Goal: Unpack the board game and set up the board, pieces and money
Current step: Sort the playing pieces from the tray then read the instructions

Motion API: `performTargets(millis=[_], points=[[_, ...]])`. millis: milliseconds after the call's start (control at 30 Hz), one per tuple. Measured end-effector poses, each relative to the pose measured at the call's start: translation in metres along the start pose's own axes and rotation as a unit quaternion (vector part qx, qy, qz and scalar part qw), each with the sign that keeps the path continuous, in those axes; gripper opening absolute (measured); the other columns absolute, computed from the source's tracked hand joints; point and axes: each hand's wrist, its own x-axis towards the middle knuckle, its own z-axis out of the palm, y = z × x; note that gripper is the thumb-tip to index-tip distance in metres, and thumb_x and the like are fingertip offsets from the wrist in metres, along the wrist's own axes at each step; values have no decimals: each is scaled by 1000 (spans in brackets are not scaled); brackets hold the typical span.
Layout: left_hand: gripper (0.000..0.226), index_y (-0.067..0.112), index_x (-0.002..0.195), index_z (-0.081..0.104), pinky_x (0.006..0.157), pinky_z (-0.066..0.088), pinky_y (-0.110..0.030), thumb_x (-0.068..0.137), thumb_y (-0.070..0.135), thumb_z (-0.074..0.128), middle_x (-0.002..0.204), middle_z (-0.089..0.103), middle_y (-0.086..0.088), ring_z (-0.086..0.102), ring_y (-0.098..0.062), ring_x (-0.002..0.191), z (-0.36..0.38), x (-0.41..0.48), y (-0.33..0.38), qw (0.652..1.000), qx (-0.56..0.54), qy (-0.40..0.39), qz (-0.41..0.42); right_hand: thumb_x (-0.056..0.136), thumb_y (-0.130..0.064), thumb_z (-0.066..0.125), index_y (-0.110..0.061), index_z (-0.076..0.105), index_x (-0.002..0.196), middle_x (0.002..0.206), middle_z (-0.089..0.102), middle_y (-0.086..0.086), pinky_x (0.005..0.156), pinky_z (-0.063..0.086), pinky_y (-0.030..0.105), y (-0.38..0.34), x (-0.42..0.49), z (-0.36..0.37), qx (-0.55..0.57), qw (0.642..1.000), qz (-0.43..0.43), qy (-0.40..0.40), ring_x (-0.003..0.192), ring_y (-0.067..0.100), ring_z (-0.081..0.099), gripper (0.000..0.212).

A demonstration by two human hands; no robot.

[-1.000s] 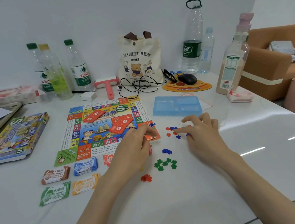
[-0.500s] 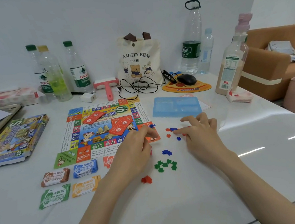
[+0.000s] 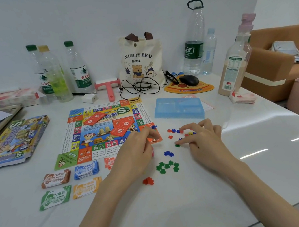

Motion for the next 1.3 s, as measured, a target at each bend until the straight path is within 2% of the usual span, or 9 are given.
performTargets(millis=[233,400,533,700,767,933,1100,1233,1300], points=[[32,30,111,56,90,45,-25,98,8,38,118,56,7,50,-1,105,0,0,1,1000,4,0,4,82,11,45,-46,75,83,120,44,-40,89,11,18,1,-12,6,77,996,-40,25,111,9,30,65],[33,31,109,57,90,45,-26,97,6,38,116,57,9,49,0,106,1,-1,0,1000,5,1,11,78,16,42,-46,75,82,117,44,-45,94,8,11,0,-14,9,123,991,-48,15,111,7,30,71],[36,28,108,60,89,41,-21,94,2,39,113,58,9,47,3,105,2,-2,1,1000,-5,-10,23,88,6,43,-46,72,99,128,48,-29,87,13,24,4,-11,2,79,994,24,66,108,8,28,61],[41,39,87,47,89,43,-27,90,0,39,111,60,17,46,1,107,5,-4,5,998,20,-49,40,96,-4,38,-48,58,125,146,35,-19,93,11,29,6,-10,1,-17,999,51,10,122,15,22,57],[39,37,81,41,85,44,-28,89,-1,38,101,56,21,49,-2,106,5,-6,7,996,31,-61,56,95,-2,38,-50,62,118,143,37,-21,91,12,29,5,-10,1,-9,999,37,11,121,14,23,59],[29,28,82,42,78,45,-35,91,2,37,93,43,7,51,-14,92,8,-6,8,993,73,-67,70,87,7,40,-50,70,98,133,46,-26,88,12,26,2,-12,3,84,995,19,51,108,6,23,66],[26,24,84,44,76,44,-26,94,2,35,92,40,10,51,0,89,8,-7,8,991,87,-82,65,94,-1,39,-45,56,128,147,34,-15,94,14,29,3,0,-3,-20,997,70,40,124,18,23,58],[23,21,90,48,75,41,-26,92,1,37,97,44,6,45,-1,83,8,-7,9,991,99,-76,55,95,-3,39,-45,45,137,151,26,-9,100,15,36,0,15,-3,-63,996,54,16,126,21,21,60],[23,19,91,49,72,39,-21,91,0,37,96,43,8,44,10,81,8,-7,9,991,96,-78,54,94,-3,38,-45,45,138,151,26,-7,98,14,36,2,19,2,-72,996,44,1,126,21,21,62]])
